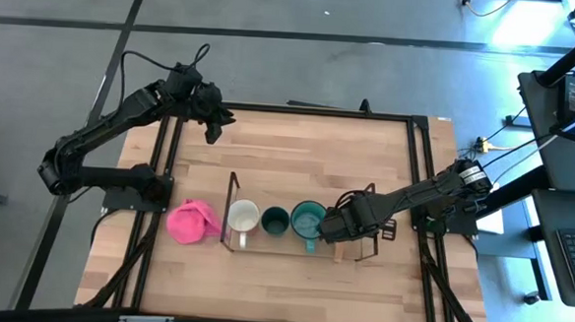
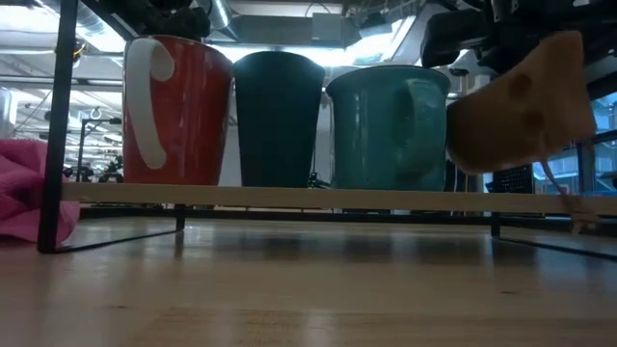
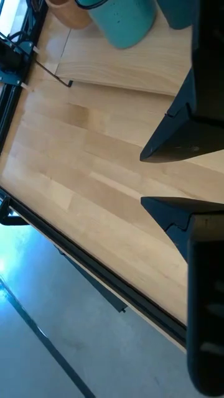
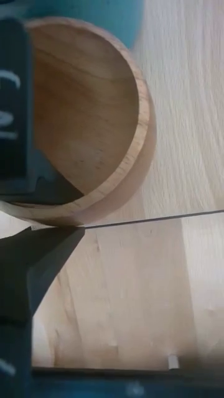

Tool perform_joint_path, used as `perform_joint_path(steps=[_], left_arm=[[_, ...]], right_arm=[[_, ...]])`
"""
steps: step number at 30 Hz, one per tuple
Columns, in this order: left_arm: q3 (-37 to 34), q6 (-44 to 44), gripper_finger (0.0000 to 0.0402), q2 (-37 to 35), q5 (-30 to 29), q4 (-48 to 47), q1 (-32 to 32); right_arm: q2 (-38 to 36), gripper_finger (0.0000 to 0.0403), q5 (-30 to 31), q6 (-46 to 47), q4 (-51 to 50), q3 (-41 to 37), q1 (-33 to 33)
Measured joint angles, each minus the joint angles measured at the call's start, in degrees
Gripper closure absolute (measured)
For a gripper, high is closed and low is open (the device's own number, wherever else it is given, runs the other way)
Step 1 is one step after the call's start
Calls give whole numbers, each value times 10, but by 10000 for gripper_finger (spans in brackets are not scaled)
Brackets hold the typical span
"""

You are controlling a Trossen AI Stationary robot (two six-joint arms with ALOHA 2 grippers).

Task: Stack small to large cups/mugs on shelf
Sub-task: Put the wooden mug on the shelf

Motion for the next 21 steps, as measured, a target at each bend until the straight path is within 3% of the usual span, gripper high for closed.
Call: perform_joint_path(steps=[21], left_arm=[[0,10,308,0,0,0,0]], right_arm=[[0,331,5,-1,-2,0,0]])
